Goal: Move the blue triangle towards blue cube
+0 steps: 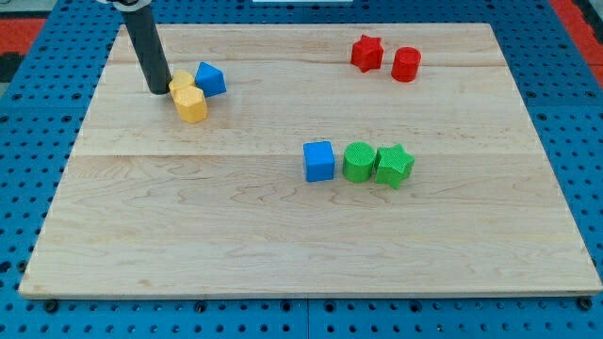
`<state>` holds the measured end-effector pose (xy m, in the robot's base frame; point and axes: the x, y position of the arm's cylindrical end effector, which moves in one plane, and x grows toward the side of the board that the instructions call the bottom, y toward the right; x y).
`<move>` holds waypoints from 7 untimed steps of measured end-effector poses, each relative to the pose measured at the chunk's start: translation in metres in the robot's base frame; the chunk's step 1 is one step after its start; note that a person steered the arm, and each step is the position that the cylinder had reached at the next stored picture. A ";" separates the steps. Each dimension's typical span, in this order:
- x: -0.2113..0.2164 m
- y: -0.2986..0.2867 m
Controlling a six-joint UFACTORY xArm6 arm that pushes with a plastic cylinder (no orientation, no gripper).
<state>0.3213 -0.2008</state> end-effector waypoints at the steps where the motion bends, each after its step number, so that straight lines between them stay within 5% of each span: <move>1: -0.028 -0.011; 4: 0.015 0.089; 5: -0.027 0.086; 6: -0.025 0.117; 7: 0.024 0.112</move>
<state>0.3455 -0.0892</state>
